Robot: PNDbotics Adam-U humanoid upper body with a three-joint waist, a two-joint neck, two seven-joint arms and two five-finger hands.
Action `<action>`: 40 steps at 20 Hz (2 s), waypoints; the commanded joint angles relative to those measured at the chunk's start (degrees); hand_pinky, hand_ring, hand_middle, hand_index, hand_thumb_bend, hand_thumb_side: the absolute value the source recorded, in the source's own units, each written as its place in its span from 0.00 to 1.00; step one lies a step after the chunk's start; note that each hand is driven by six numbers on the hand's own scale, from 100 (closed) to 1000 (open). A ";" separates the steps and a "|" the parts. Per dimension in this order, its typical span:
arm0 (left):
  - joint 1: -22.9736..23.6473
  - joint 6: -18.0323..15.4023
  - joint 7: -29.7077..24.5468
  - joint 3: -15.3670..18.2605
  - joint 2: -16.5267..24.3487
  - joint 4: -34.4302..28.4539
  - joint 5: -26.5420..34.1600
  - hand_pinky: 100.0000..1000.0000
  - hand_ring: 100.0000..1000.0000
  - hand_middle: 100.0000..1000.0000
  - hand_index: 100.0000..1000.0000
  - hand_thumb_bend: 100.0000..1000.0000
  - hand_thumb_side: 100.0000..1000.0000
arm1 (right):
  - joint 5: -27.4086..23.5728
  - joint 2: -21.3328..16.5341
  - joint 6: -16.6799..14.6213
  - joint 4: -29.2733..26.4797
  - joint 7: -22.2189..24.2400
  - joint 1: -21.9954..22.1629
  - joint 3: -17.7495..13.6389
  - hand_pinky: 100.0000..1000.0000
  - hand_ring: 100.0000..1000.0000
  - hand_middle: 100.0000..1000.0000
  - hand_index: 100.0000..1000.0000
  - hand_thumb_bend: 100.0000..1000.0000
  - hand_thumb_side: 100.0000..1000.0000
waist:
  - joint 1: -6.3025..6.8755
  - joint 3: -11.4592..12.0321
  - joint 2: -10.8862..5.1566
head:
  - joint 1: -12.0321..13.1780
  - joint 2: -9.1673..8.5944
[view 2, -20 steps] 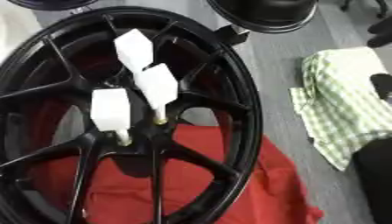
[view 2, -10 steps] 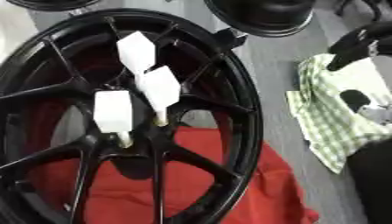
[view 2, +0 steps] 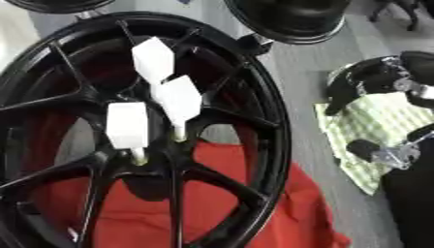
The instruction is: Pull the pin out of the wheel hub.
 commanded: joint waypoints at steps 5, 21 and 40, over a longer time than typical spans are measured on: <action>-0.56 0.21 -0.50 -0.53 1.52 -1.12 0.33 0.75 0.53 0.62 0.63 0.00 0.77 | -6.43 0.83 5.79 -0.55 0.05 -8.07 2.49 0.84 0.78 0.61 0.73 0.18 0.16 | 0.01 0.79 -1.82 | -1.13 -0.75; -2.15 0.09 -1.17 -0.94 1.66 -1.12 1.21 0.75 0.53 0.62 0.63 0.00 0.76 | -12.03 13.11 19.67 8.55 16.63 -26.52 10.15 0.86 0.83 0.68 0.79 0.27 0.23 | -1.16 4.57 -2.53 | -4.24 -1.64; -2.97 0.10 -1.15 -0.88 1.65 -1.12 1.29 0.75 0.53 0.62 0.63 0.00 0.77 | -9.45 19.24 25.16 14.36 22.50 -31.61 12.45 0.86 0.84 0.71 0.86 0.29 0.22 | -1.99 6.54 -1.62 | -5.21 0.56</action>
